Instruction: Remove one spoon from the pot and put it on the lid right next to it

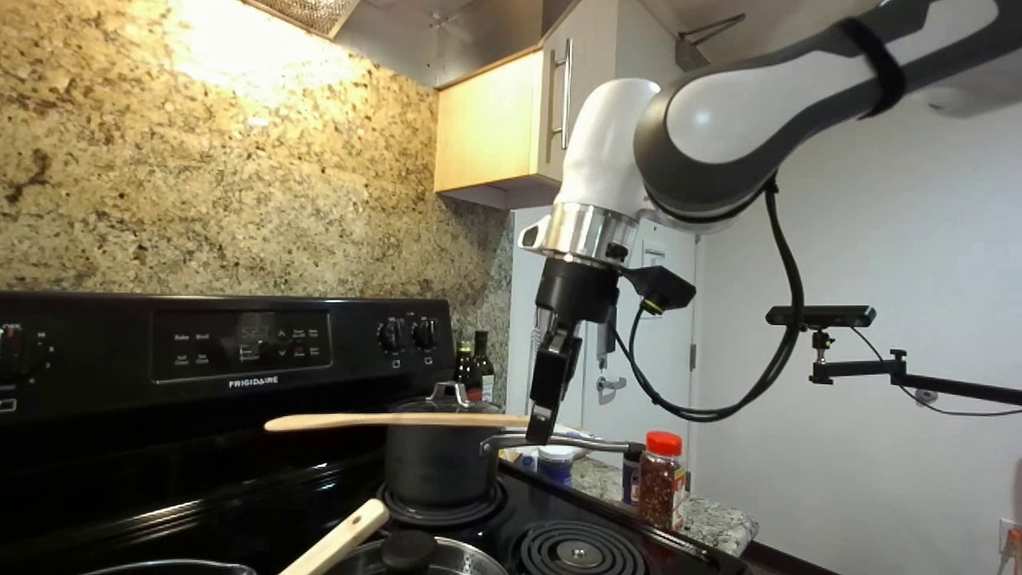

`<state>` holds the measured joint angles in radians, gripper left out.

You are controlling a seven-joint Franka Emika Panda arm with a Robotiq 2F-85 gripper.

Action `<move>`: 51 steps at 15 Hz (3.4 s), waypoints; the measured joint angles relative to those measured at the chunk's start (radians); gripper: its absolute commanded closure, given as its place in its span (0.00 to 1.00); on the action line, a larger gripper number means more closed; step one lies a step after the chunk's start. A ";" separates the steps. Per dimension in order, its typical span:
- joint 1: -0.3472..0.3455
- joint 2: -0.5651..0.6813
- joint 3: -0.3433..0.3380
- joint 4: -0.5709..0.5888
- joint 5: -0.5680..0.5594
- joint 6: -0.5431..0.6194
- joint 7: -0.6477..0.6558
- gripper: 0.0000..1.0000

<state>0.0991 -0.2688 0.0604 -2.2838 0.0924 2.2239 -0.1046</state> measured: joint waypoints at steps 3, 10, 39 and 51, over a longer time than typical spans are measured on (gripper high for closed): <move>0.002 -0.041 0.013 -0.109 -0.002 0.050 0.032 0.86; 0.011 -0.138 0.055 -0.255 -0.022 0.064 0.074 0.86; 0.066 -0.040 0.056 -0.279 -0.015 0.250 0.074 0.16; 0.057 -0.076 0.032 -0.279 -0.021 0.211 0.074 0.00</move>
<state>0.1557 -0.3444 0.0921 -2.5625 0.0713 2.4348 -0.0304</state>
